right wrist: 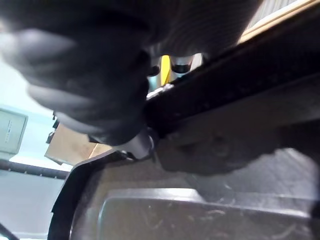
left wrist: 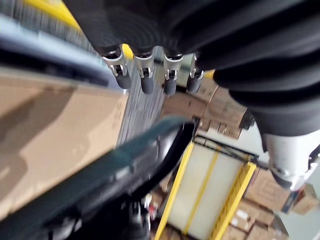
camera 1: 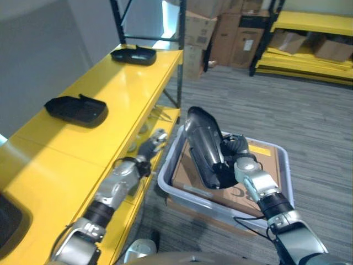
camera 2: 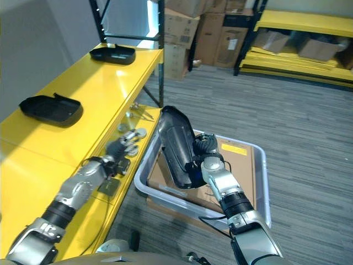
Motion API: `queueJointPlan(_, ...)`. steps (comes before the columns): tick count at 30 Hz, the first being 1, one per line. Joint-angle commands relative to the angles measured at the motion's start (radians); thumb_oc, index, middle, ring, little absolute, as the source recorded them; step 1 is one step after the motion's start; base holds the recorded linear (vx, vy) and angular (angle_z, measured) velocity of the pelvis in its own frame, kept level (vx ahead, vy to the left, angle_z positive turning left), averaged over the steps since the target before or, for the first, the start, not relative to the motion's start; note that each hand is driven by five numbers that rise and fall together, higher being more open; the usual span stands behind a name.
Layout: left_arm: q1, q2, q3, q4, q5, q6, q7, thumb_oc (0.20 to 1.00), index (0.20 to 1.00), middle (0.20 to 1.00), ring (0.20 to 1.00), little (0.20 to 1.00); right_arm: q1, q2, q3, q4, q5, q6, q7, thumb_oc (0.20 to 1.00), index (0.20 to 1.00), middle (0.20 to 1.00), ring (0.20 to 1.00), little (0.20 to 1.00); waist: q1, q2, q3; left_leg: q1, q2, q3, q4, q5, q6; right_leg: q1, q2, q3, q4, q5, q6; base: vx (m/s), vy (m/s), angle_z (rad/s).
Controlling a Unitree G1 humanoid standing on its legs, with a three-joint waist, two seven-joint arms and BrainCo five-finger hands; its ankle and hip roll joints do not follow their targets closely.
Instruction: Move parts from the plastic box to the shelf.
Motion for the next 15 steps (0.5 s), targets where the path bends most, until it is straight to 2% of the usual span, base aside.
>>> queueJointPlan(1, -0.058, -0.011, -0.058, 0.079, -0.063, -0.022, 0.020, 1.000, 1.000, 1.000, 1.000, 1.000, -0.125, -0.012, 0.017, 0.016, -0.025, -0.105, -0.024, 0.200, 0.200, 0.200, 0.200, 0.200, 0.016, -0.034, -0.046, -0.017, 0.056, 0.049, 0.025, -0.052, -0.016, -0.015, -0.047, 0.053, 0.035, -0.050, 0.058, 0.00, -0.067, -0.18)
queueJointPlan(4, -0.074, -0.026, -0.080, 0.088, -0.001, -0.030, 0.089, 1.000, 1.000, 1.000, 1.000, 1.000, -0.146, -0.012, 0.028, 0.025, -0.028, -0.110, -0.030, 0.200, 0.200, 0.200, 0.200, 0.200, 0.005, -0.035, -0.046, -0.013, 0.065, 0.061, 0.024, -0.051, -0.020, -0.015, -0.045, 0.056, 0.029, -0.046, 0.058, 0.00, -0.055, -0.15)
queueJointPlan(5, -0.091, -0.026, -0.087, 0.103, 0.096, -0.021, 0.174, 1.000, 1.000, 1.000, 1.000, 1.000, -0.163, -0.017, 0.031, 0.026, -0.025, -0.116, -0.034, 0.200, 0.200, 0.200, 0.200, 0.200, -0.002, -0.037, -0.048, -0.011, 0.070, 0.066, 0.024, -0.049, -0.024, -0.014, -0.042, 0.058, 0.022, -0.043, 0.058, 0.00, -0.059, -0.17)
queueJointPlan(7, -0.115, -0.018, -0.079, 0.145, 0.161, 0.000, 0.242, 1.000, 1.000, 1.000, 1.000, 1.000, -0.184, -0.026, 0.032, 0.013, -0.015, -0.105, -0.043, 0.200, 0.200, 0.200, 0.200, 0.200, -0.009, -0.039, -0.052, -0.007, 0.075, 0.074, 0.025, -0.049, -0.030, -0.012, -0.040, 0.059, 0.016, -0.041, 0.060, 0.01, -0.053, -0.11)
queueJointPlan(15, -0.196, 0.046, -0.017, 0.233, 0.370, 0.020, 0.274, 1.000, 1.000, 1.000, 1.000, 1.000, -0.237, -0.062, -0.001, -0.023, 0.001, -0.064, -0.045, 0.200, 0.200, 0.200, 0.200, 0.200, -0.029, -0.035, -0.067, 0.012, 0.084, 0.095, 0.018, -0.047, -0.041, 0.000, -0.039, 0.060, -0.005, -0.035, 0.064, 0.01, -0.008, -0.11)
